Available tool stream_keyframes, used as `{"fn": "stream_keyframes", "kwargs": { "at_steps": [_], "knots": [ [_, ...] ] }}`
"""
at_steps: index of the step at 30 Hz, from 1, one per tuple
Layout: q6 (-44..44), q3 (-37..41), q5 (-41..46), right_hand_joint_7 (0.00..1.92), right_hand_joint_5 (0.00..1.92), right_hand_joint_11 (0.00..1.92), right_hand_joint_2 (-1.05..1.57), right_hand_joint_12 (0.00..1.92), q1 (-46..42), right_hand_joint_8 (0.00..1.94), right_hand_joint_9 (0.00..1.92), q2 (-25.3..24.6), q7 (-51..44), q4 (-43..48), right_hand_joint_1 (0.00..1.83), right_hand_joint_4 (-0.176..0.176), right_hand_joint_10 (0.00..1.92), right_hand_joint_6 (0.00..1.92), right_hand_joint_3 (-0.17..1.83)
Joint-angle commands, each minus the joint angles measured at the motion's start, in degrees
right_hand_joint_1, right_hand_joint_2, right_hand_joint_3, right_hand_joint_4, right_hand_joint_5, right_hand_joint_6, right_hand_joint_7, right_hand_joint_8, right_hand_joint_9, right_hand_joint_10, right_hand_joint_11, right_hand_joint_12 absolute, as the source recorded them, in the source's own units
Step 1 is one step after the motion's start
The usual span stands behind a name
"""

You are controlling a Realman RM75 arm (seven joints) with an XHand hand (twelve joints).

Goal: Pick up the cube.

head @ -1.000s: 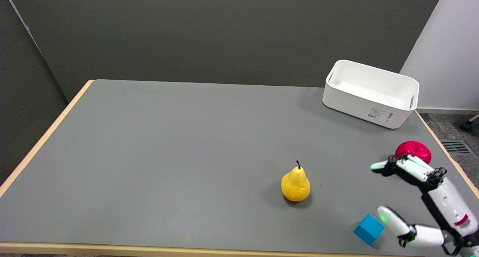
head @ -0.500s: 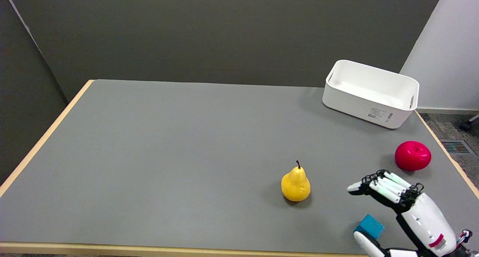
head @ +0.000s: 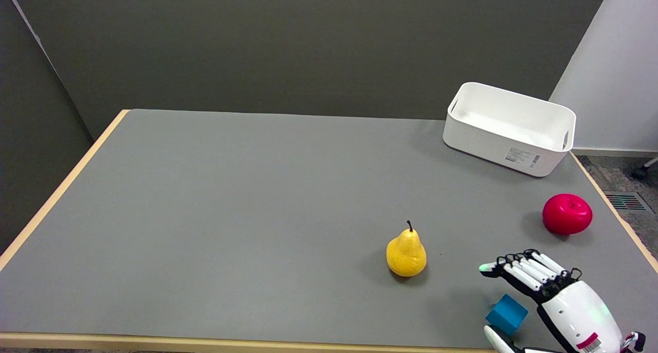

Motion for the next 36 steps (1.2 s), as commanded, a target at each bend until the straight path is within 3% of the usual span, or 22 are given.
{"fn": "stream_keyframes", "kwargs": {
  "at_steps": [1, 11, 17, 21, 36],
  "knots": [
    [0.0, -2.2, 9.5, 0.55, 0.38, 0.37, 0.61, 1.59, -0.8, 0.63, 0.51, -1.6, -4.1, -5.9, 0.46, 0.065, 1.14, 0.73, 0.84],
    [2.2, -2.7, 10.5, 0.56, 0.38, 0.37, 0.61, 1.59, -0.7, 0.65, 0.55, -2.2, -4.1, -7.0, 0.46, 0.066, 1.18, 0.73, 0.85],
    [3.2, -3.2, 10.0, 0.71, 0.46, 0.42, 0.65, 1.61, 0.2, 0.98, 0.71, -2.3, -5.2, -7.9, 0.62, 0.057, 1.34, 0.94, 0.87],
    [3.2, -3.7, 10.0, 0.76, 0.50, 0.46, 0.64, 1.65, 0.6, 1.07, 0.77, -2.4, -5.4, -7.9, 0.68, 0.064, 1.40, 1.00, 0.89],
    [3.3, -4.4, 8.2, 0.75, 0.50, 0.50, 0.65, 1.67, 2.6, 1.19, 0.81, -2.7, -4.9, -7.1, 0.69, 0.057, 1.46, 1.06, 0.89]
  ]
}}
